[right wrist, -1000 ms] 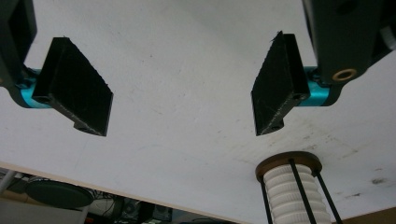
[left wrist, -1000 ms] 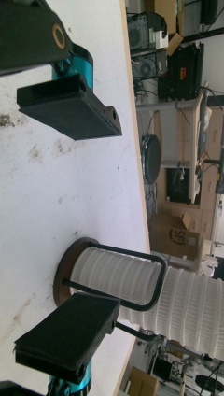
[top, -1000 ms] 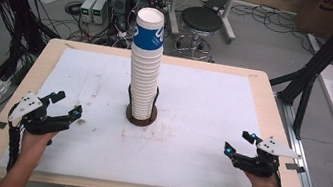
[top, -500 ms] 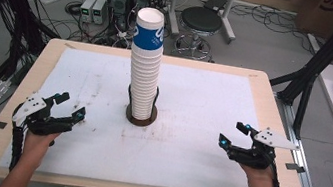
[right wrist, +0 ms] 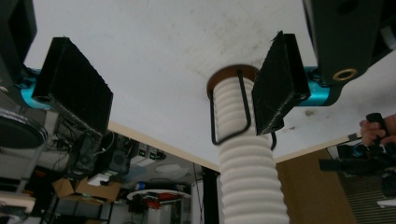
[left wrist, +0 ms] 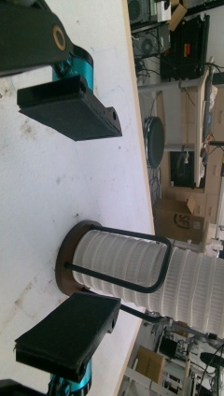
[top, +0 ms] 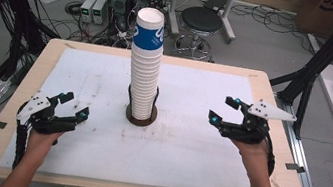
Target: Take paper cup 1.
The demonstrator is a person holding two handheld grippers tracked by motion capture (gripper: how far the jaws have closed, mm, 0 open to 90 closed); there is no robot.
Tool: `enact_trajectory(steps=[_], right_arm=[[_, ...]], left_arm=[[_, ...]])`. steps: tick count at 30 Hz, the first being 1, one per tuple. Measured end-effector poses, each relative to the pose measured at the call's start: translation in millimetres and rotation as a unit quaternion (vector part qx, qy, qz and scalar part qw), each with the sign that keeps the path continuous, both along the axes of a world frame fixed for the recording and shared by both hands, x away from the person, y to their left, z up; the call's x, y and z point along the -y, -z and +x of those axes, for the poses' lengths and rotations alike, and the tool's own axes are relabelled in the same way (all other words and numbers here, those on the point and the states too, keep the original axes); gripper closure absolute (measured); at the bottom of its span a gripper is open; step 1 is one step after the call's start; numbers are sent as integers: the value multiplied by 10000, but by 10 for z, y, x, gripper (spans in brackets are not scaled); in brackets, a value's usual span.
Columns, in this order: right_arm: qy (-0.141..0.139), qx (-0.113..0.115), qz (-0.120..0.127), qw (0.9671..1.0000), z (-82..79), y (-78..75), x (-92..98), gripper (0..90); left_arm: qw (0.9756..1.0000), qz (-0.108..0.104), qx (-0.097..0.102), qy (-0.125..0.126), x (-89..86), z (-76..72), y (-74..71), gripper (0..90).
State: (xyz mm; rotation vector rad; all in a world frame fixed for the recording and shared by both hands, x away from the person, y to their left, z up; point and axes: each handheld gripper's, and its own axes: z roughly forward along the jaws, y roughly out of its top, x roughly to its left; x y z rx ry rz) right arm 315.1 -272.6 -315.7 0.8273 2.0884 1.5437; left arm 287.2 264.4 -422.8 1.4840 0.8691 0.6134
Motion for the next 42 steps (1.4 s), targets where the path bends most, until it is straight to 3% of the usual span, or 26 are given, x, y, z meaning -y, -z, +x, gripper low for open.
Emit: enact_trajectory(steps=[4, 8, 9, 12, 15, 17, 25, 37, 42], right_arm=[[-227, 162, -100, 9996, 126, -256, -210, 211], [-337, 198, -127, 9992, 223, -387, -330, 210], [-423, 240, -107, 9988, 296, -496, -413, 211], [-516, 222, -74, 9984, 347, -579, -471, 210], [-684, 235, -143, 9973, 441, -801, -609, 210], [-705, 233, -178, 9971, 456, -844, -638, 210], [-1062, 250, -203, 9938, 594, -1263, -979, 210], [-1273, 119, -297, 9913, 753, -1513, -1340, 210], [-1201, 131, -402, 9919, 803, -1618, -1479, 210]], left_arm=[[10000, 10, -10, 21, -7, 2, 6, 156], [10000, 31, 2, 38, -20, -5, 5, 177], [10000, 23, 8, 29, -23, -8, 5, 177], [10000, -9, 8, 28, -30, -17, 4, 177], [10000, -76, -14, 18, -28, -17, 9, 171], [10000, -54, -19, 31, -30, -20, 7, 169], [10000, -65, -5, 18, -21, -40, 0, 164], [9998, -184, -6, -24, -56, -36, 2, 164], [9998, -192, -6, 9, -52, -33, 1, 164]])
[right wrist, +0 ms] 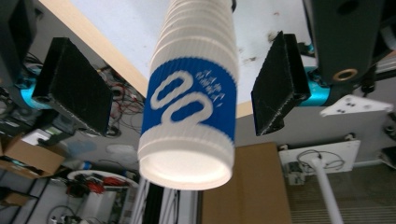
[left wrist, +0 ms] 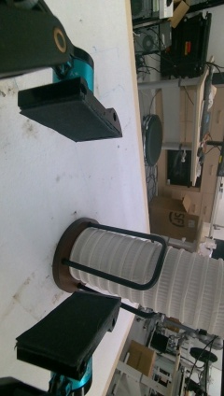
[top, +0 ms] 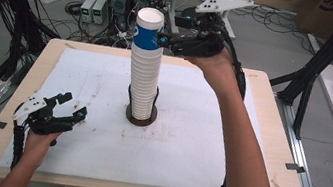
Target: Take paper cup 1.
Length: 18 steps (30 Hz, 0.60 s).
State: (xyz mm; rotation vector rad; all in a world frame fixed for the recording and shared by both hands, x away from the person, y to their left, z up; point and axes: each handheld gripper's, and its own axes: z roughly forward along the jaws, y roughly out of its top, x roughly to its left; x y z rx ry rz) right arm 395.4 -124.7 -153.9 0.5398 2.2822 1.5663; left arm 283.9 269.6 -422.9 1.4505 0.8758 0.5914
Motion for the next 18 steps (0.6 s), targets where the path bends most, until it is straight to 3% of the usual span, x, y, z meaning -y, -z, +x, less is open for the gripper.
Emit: enact_trajectory(steps=[13, 18], right_arm=[[-84, -380, -78, 9992, 214, 26, -325, 200], [-61, -345, -105, 9993, 239, 48, -399, 204]], left_arm=[[10000, -76, -15, 45, -6, 5, 3, 164], [9999, -68, -30, 98, 3, 9, 5, 165]])
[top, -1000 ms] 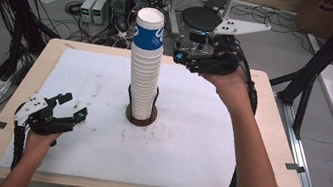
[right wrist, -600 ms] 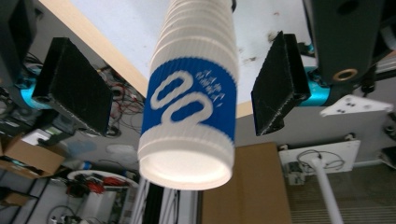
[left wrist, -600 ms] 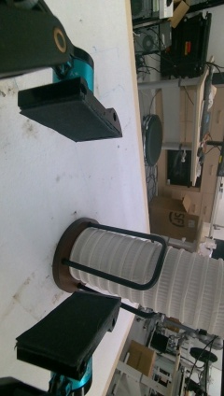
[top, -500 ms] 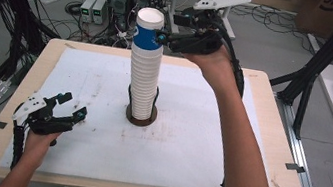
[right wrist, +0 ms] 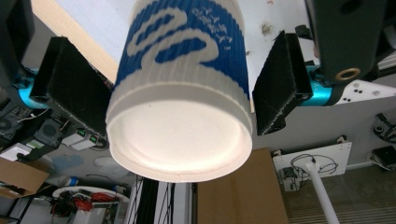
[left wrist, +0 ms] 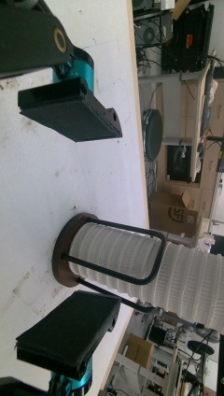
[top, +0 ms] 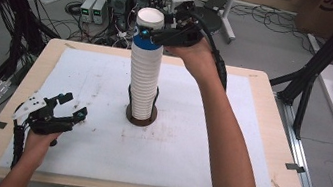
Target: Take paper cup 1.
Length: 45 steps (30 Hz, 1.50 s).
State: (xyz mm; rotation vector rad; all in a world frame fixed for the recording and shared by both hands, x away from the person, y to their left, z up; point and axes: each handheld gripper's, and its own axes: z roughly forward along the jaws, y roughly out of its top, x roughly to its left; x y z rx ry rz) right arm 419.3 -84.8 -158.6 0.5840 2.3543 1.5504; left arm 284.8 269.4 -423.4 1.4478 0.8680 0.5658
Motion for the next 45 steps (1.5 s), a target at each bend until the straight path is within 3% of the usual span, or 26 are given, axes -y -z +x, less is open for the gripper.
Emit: enact_trajectory(steps=[2, 12, 13, 21, 23, 30, 38, 45], right_arm=[[10, 56, 27, 10000, 4, -6, -18, 266], [-2, 185, 109, 9998, -13, -51, -18, 292], [7, 224, 281, 9994, -25, -94, 6, 293], [112, 487, 609, 9969, -81, -315, 100, 293], [191, 618, 783, 9948, -121, -413, 147, 295], [289, 924, 877, 9914, -225, -578, 232, 296], [351, 1054, 964, 9891, -346, -680, 453, 296], [573, 1049, 1010, 9877, -483, -562, 839, 296]], left_arm=[[10000, 13, -1, 7, -1, 2, 0, 164], [10000, 8, -6, 26, -9, 3, 4, 164], [10000, 7, -9, 34, -7, 2, 3, 164], [10000, -7, -10, 84, 4, 9, 5, 165], [9999, 11, -11, 103, 4, 7, 4, 164], [9999, 16, 22, 122, 10, 2, 3, 165], [9999, 30, 39, 162, 18, -3, 2, 164], [9998, 24, 40, 213, 43, 0, 5, 165]])
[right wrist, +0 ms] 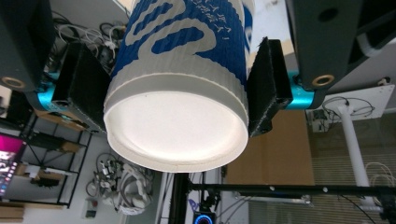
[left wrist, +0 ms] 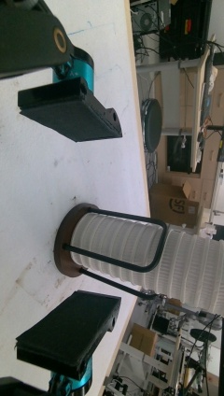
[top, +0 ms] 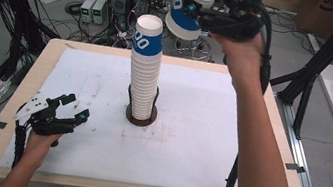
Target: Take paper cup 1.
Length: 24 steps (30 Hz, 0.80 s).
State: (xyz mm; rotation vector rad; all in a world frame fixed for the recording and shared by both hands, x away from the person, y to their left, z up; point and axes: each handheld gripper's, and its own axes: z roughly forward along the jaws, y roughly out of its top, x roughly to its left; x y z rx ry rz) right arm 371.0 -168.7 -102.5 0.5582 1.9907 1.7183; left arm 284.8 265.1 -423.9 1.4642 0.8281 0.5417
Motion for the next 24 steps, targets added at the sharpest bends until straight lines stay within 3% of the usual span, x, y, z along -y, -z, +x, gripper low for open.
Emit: enact_trajectory(steps=[4, 9, 13, 14, 17, 18, 19, 20, 21, 24], right_arm=[[63, -47, 55, 10000, -40, 75, 146, 296], [178, -226, 12, 9996, -82, 310, 370, 296], [263, -375, -183, 9988, -130, 659, 510, 296], [263, -375, -183, 9988, -130, 659, 510, 296], [248, -431, -276, 9984, -176, 881, 562, 296], [257, -476, -356, 9979, -211, 1027, 584, 296], [257, -476, -356, 9979, -211, 1027, 584, 296], [256, -517, -407, 9975, -238, 1168, 607, 296], [256, -517, -407, 9975, -238, 1168, 607, 296], [286, -632, -395, 9968, -288, 1419, 671, 295]], left_arm=[[10000, 7, 11, 9, 10, 1, -1, 165], [10000, 11, 12, 26, 24, 0, -1, 165], [10000, -1, 13, 43, 35, -7, -2, 165], [10000, 7, 17, 50, 35, -7, -2, 165], [10000, 26, 25, 51, 41, -10, -2, 165], [10000, 19, 17, 55, 53, -11, -2, 164], [10000, 19, 17, 55, 53, -11, -2, 164], [10000, 27, 13, 67, 60, -11, -2, 164], [10000, 20, 8, 72, 69, -13, -2, 164], [9999, 59, 23, 95, 88, -17, -4, 165]])
